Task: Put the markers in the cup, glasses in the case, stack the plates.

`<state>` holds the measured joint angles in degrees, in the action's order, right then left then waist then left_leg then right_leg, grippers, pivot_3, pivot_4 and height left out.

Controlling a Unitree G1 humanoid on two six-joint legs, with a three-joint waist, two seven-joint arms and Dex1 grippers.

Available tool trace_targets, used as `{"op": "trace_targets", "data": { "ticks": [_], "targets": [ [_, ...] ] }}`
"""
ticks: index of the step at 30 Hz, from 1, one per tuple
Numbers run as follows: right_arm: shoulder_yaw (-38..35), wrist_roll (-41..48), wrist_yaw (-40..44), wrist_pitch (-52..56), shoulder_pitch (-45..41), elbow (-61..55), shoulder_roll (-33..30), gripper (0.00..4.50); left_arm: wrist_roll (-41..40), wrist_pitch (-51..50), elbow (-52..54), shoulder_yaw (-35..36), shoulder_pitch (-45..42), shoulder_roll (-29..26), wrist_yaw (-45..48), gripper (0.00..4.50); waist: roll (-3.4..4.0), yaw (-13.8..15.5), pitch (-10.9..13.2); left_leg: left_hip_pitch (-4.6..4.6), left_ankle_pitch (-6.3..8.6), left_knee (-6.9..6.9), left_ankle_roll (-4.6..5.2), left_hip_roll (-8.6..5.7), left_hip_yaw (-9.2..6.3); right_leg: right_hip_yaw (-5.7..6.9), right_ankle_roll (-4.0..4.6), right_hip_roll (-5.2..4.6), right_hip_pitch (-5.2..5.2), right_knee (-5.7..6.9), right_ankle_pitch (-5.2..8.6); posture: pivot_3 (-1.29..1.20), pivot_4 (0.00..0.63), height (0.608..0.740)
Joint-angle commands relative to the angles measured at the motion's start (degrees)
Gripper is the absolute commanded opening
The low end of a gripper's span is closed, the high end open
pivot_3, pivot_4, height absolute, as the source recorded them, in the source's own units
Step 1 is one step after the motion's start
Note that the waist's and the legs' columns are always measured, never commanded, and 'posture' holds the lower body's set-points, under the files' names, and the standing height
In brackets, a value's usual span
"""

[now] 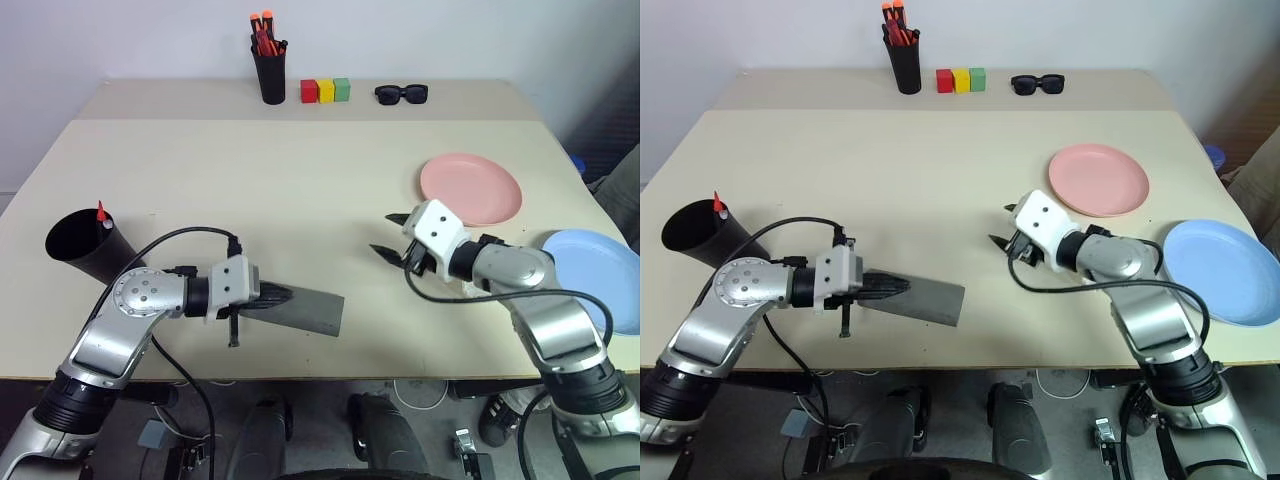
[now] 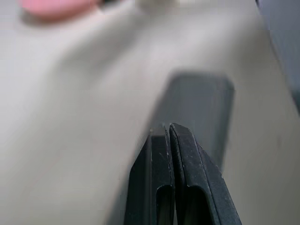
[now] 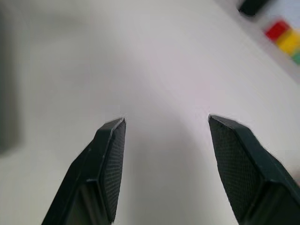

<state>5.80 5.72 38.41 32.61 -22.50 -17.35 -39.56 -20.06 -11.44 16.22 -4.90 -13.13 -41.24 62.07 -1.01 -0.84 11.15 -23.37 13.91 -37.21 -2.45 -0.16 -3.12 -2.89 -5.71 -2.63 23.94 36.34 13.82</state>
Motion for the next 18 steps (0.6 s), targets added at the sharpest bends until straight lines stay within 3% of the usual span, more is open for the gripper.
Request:
{"op": "trace_targets", "data": {
  "ticks": [1, 12, 14, 18],
  "targets": [
    [-1.7, -4.5, -3.1, -0.7, -2.7, 6.9, -2.3, 2.81, -3.6, -1.9, 2.5, 2.7, -0.2, 1.0, -1.3, 0.06, 0.0, 0.0, 0.0, 0.0, 0.0, 0.0, 0.0, 0.0, 0.0, 0.0, -0.04, 0.0, 0.0, 0.0, -0.02, 0.0, 0.15, 0.74],
    [2.7, -17.2, -12.4, -15.9, -10.8, 37.1, -1.6, 2.81, -5.4, -5.4, 6.2, 2.5, 0.2, 4.7, -5.9, 0.06, 0.01, -0.3, 0.0, 0.03, 0.0, 0.01, 0.0, -0.01, 0.07, -0.05, -0.13, 0.02, 0.0, 0.0, -0.09, 0.0, 0.15, 0.74],
    [3.6, -18.8, -13.3, -19.0, -11.6, 39.8, -1.6, 2.06, -4.9, -5.6, 6.6, 2.4, 0.6, 4.9, -6.5, 0.0, 0.01, -0.3, 0.0, 0.03, 0.0, 0.03, 0.0, -0.01, 0.06, -0.05, -0.13, 0.03, 0.0, 0.0, -0.09, 0.0, 0.15, 0.74],
    [3.7, -19.8, -13.3, -21.8, -11.4, 40.4, -1.4, 0.17, -4.8, -5.6, 7.3, 2.1, 1.0, 6.0, -8.1, 0.0, 0.01, -0.3, 0.0, 0.03, 0.0, 0.04, 0.0, -0.01, 0.07, -0.05, -0.14, 0.02, 0.0, 0.0, -0.1, 0.0, 0.15, 0.74]
  ]
}}
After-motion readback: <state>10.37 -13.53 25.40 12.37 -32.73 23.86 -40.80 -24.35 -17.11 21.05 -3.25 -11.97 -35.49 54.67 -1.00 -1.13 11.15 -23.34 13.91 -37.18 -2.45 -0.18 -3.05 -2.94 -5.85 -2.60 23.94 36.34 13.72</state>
